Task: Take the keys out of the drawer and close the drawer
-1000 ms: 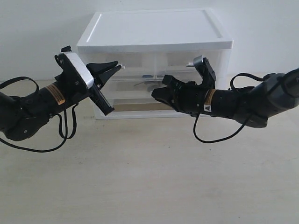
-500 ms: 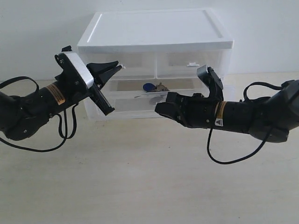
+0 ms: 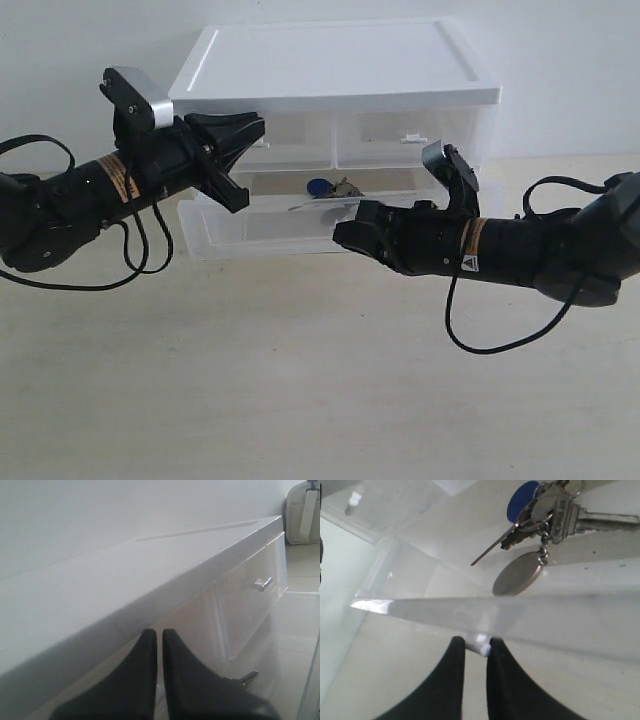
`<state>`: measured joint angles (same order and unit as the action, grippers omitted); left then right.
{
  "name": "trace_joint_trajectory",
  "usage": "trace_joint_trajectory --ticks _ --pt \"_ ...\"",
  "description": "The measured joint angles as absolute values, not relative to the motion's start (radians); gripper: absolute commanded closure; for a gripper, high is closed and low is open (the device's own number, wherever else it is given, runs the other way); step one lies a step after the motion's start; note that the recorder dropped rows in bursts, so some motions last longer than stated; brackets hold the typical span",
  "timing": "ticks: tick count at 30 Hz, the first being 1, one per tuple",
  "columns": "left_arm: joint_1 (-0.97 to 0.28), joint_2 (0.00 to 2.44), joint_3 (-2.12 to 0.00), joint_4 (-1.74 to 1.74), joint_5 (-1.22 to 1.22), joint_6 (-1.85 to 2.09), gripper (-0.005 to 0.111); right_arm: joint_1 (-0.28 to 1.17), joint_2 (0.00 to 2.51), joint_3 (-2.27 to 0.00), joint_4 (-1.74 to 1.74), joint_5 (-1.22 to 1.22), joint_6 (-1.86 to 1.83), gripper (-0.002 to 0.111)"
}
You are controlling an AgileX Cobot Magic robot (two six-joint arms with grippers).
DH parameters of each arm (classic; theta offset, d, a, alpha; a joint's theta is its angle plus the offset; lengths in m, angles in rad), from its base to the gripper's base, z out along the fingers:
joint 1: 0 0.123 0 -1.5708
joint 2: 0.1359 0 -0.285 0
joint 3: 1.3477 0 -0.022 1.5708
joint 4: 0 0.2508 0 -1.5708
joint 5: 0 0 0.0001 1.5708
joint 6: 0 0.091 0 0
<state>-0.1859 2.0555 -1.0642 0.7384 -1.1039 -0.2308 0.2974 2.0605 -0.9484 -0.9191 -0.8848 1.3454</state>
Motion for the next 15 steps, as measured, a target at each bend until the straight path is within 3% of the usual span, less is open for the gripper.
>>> trace_joint_trajectory --ticks 15 --pt "-0.186 2.040 -1.064 0.782 -1.115 -0.267 0.102 0.294 2.044 -0.859 -0.940 -0.958 1.316 0.108"
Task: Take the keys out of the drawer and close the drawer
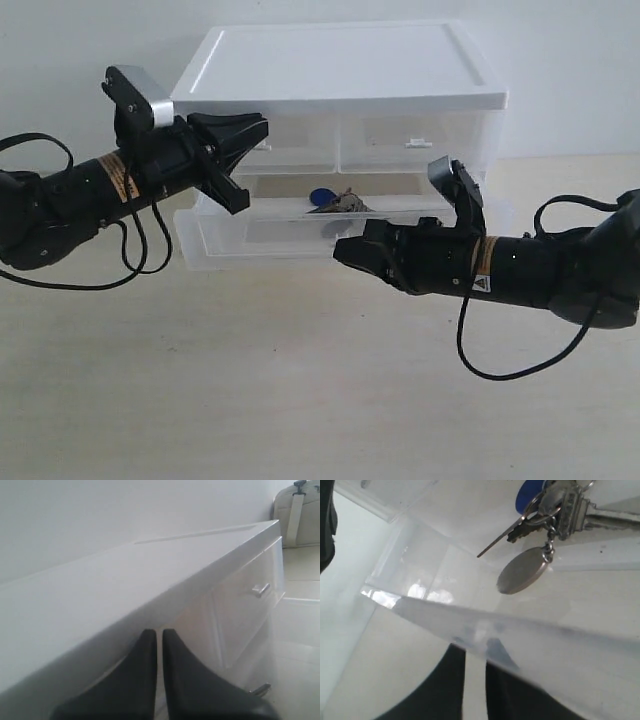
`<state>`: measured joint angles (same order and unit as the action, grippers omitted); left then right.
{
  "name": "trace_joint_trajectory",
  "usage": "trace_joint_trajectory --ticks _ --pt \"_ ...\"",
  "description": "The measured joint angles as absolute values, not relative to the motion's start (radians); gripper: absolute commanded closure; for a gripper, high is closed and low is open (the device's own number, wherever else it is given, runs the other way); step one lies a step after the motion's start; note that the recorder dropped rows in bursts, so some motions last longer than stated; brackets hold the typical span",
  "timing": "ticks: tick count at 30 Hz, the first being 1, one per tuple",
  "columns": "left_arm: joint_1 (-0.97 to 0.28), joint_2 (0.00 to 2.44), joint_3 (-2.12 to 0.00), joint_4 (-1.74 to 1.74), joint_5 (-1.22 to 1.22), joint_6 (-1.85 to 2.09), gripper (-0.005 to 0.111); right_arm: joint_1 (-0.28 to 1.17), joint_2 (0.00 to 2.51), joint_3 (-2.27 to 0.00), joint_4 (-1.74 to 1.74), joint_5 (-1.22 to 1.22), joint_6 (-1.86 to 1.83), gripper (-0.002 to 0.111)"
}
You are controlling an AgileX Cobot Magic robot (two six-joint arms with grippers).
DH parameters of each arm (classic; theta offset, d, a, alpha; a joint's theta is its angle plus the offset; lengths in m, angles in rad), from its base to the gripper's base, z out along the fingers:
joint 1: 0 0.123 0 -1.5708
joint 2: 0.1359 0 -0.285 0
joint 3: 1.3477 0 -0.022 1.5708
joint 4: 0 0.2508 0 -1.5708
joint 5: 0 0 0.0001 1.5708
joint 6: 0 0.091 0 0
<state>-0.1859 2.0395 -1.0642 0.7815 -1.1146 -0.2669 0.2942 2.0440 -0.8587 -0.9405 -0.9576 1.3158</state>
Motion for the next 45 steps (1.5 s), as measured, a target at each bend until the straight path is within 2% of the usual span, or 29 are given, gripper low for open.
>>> trace_joint_trajectory --ticks 9,19,26,29,34,38,39,41,45 --pt "-0.184 1.900 -1.066 0.895 -1.057 -0.417 0.102 0.292 2.037 -0.830 -0.967 -0.962 1.289 0.108" --pt "-0.184 1.873 -1.067 0.932 -1.019 -0.462 0.102 0.293 1.898 -0.847 -1.003 -0.642 1.240 0.108" --pt "-0.184 1.858 -1.067 1.024 -1.029 -0.585 0.102 0.293 1.823 -0.855 -1.062 -0.581 1.275 0.108" --pt "-0.184 1.815 -1.081 1.170 -0.985 -0.684 0.102 0.292 1.808 -0.855 -1.112 -0.581 1.311 0.108" --pt "-0.184 1.719 -1.130 1.609 -0.969 -0.936 0.102 0.292 1.789 -0.856 -1.192 -0.583 1.321 0.108" --pt "-0.184 1.707 -1.137 1.718 -0.919 -1.011 0.102 0.292 1.750 -0.856 -1.323 -0.632 1.303 0.108" --pt "-0.184 1.713 -1.137 1.726 -0.880 -1.013 0.102 0.292 1.732 -0.856 -1.347 -0.639 1.296 0.106" --pt "-0.184 1.741 -1.137 1.723 -0.795 -1.001 0.102 0.292 1.697 -0.856 -1.375 -0.647 1.278 0.095" --pt "-0.184 1.821 -1.137 1.524 -0.671 -0.836 0.102 0.292 1.621 -0.856 -1.408 -0.609 1.239 0.061"
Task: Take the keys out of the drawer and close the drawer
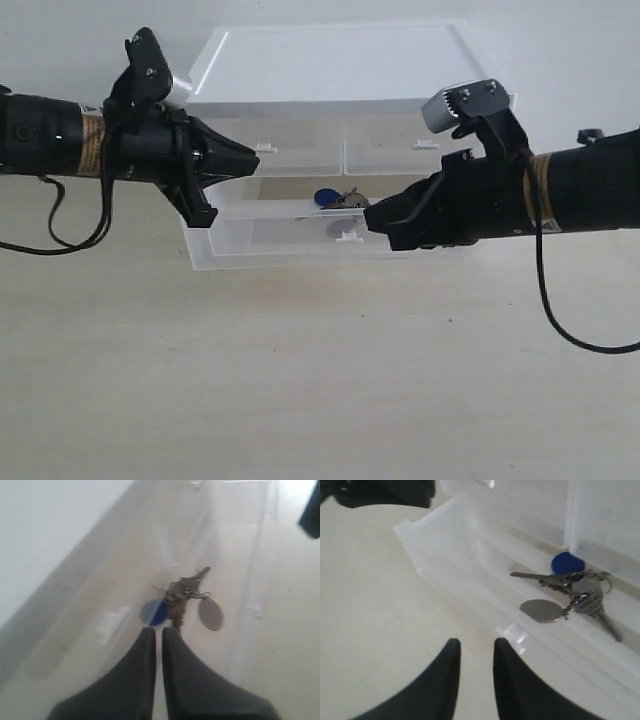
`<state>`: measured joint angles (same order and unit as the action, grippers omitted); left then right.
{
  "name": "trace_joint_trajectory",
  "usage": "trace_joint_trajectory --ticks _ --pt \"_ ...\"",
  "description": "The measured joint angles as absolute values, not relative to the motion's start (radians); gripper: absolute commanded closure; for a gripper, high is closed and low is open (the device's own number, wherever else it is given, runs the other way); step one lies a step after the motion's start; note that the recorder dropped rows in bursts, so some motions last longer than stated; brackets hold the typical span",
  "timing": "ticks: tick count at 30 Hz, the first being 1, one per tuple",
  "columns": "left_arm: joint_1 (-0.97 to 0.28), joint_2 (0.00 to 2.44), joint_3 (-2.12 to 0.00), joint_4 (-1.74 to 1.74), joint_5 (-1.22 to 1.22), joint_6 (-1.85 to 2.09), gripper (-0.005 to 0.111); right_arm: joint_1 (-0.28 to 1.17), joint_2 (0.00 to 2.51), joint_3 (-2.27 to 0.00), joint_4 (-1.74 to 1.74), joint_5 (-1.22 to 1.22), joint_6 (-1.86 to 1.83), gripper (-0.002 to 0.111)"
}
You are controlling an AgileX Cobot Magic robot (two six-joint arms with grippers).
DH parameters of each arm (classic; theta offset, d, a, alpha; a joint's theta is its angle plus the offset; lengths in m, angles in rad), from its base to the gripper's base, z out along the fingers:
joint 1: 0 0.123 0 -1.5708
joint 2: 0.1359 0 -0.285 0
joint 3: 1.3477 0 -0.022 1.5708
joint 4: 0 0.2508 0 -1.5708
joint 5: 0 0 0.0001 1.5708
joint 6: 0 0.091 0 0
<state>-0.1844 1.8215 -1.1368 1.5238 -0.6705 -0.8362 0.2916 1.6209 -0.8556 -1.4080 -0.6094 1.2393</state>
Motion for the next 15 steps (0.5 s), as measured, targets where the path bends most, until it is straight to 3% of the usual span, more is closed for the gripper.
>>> trace_joint_trajectory --ticks 2,7,15 --pt "-0.184 1.857 -1.137 1.370 -0.651 -0.719 0.102 0.292 1.587 -0.856 -1.414 -0.533 1.233 0.054" --pt "-0.184 1.904 -1.137 1.093 -0.659 -0.506 0.102 0.322 1.559 -0.893 -1.624 -0.293 1.378 0.055" --pt "-0.193 1.975 -1.191 1.041 -0.709 -0.482 0.102 0.360 1.557 -0.983 -1.732 -0.320 1.432 0.055"
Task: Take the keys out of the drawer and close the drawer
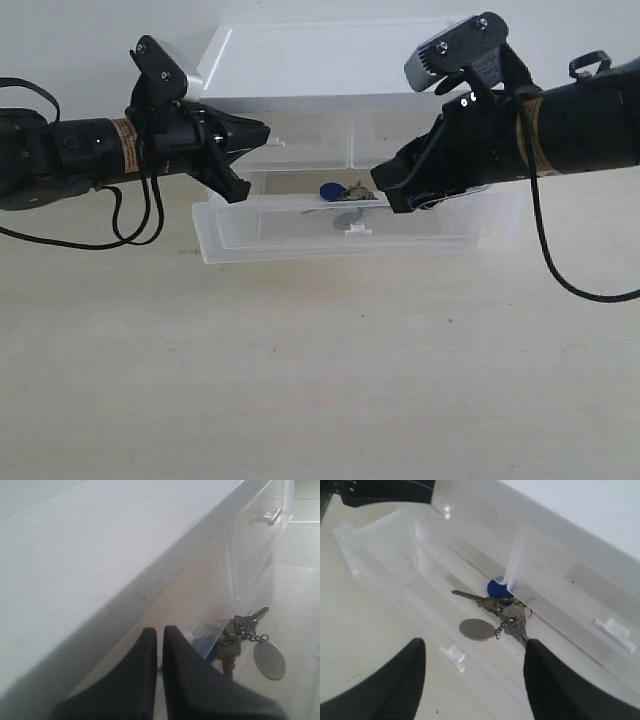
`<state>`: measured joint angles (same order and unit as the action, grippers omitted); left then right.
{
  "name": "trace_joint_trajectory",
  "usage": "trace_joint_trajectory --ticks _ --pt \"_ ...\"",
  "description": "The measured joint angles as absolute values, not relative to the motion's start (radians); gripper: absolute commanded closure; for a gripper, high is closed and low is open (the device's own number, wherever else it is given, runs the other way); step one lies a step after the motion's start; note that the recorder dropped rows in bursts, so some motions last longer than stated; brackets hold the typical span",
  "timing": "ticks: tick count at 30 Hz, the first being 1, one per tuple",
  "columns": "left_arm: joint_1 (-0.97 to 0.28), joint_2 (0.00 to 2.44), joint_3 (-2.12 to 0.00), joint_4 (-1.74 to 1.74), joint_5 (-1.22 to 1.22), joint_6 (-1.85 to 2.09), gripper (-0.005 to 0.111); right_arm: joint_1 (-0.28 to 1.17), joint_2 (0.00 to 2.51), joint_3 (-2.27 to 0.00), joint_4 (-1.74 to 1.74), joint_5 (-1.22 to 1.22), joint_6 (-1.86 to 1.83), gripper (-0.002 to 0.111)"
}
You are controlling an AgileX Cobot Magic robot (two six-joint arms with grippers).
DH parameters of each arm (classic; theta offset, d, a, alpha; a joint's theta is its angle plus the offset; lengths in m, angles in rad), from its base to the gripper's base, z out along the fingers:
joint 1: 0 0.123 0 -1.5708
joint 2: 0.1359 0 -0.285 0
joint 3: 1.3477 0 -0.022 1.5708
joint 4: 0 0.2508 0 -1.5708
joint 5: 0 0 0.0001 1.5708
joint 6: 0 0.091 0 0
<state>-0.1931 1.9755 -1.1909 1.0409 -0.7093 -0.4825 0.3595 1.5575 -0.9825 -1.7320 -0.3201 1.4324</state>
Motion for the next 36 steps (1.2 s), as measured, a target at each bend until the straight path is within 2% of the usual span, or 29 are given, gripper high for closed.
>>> trace_joint_trajectory --ticks 9,15,18,23,28,31,36 --pt "-0.199 1.987 -1.207 1.064 -0.719 -0.533 0.102 0.360 1.557 -1.004 -1.744 -0.019 1.513 0.055" --pt "-0.199 1.987 -1.207 1.064 -0.719 -0.539 0.102 0.360 1.557 -1.025 -1.592 0.390 1.409 0.055" --pt "-0.199 1.987 -1.207 1.064 -0.719 -0.541 0.102 0.360 1.557 -1.099 -1.275 0.497 1.088 0.055" --pt "-0.199 1.987 -1.209 1.077 -0.719 -0.556 0.102 0.360 1.607 -1.337 -0.461 0.701 0.254 0.055" --pt "-0.199 1.987 -1.213 1.094 -0.722 -0.575 0.102 0.360 1.709 -1.474 0.063 0.840 -0.569 0.055" --pt "-0.199 1.987 -1.215 1.105 -0.724 -0.579 0.102 0.364 1.781 -1.482 0.190 0.880 -0.819 0.055" --pt "-0.199 1.987 -1.216 1.109 -0.726 -0.589 0.102 0.369 1.861 -1.482 0.175 0.820 -0.910 0.055"
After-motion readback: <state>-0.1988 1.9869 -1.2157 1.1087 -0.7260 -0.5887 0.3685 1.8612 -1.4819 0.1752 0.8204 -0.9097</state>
